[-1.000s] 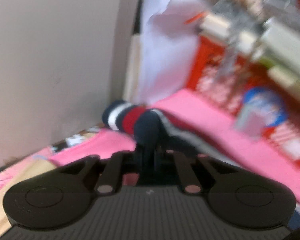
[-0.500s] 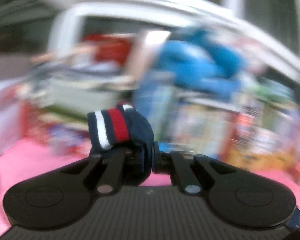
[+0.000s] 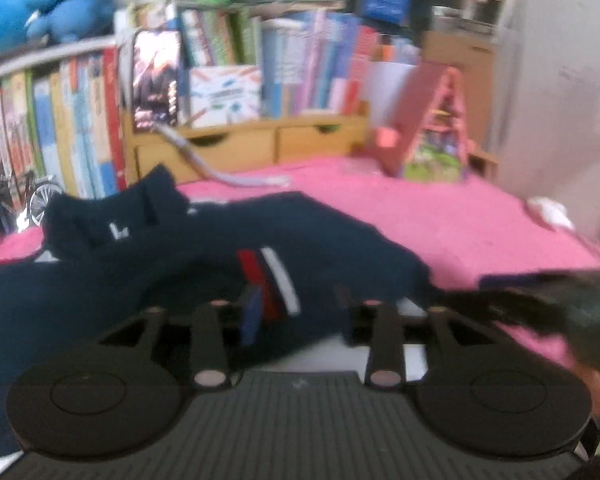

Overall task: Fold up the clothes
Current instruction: 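Fold the held sleeve over the white front with the left tool and release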

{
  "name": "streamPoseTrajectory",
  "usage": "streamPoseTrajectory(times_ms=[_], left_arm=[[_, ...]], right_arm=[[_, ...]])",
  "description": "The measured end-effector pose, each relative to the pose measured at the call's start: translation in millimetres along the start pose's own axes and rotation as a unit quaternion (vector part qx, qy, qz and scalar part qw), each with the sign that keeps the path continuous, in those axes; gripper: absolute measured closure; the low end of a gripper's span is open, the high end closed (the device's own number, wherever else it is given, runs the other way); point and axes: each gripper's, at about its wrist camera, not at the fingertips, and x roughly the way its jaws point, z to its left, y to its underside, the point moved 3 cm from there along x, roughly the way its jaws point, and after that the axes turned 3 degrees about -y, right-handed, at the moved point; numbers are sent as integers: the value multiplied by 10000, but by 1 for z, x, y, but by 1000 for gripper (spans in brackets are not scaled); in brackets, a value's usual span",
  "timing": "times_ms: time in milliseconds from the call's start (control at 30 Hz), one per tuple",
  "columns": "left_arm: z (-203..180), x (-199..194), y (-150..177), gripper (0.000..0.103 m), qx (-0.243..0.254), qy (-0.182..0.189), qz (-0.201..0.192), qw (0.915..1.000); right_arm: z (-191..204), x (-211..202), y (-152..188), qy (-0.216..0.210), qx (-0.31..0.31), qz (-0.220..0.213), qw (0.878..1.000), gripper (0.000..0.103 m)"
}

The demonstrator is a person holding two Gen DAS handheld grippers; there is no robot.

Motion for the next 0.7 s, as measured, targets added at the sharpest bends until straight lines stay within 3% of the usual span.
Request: streamPoseTrajectory(times_ms=[100,167,233,367,467,567,667,700], left_arm=[[20,-36,7,47,113,-93,-166,9998],[44,-59,15,35,125,-427,-230,9987],[73,-84,26,35,95,-954,-250,9951],[136,-120,50,34,-586,-1832,-120,9812],[170,-136,64,33,-999,-2291,-58,9682],[194,-146,76,33,-1315,-2544,5,9581],[201,-146,79,32,-1391,-2563,70,9565],[201,-146,79,32,-1356,-2580,76,9566]], right_arm=[[-4,11,3,-31,98,175,9998,2],[7,17,4,-172,-18,236,9996,2],[20,27,-3,-116,-65,169,9998,2],[34,59,-17,164,141,63,9997,2],[38,87,-27,194,357,165,9990,2],[56,113,-29,192,-10,332,9993,2],[68,130,-29,82,-163,532,9984,27],[71,135,-29,45,-214,599,9980,48]])
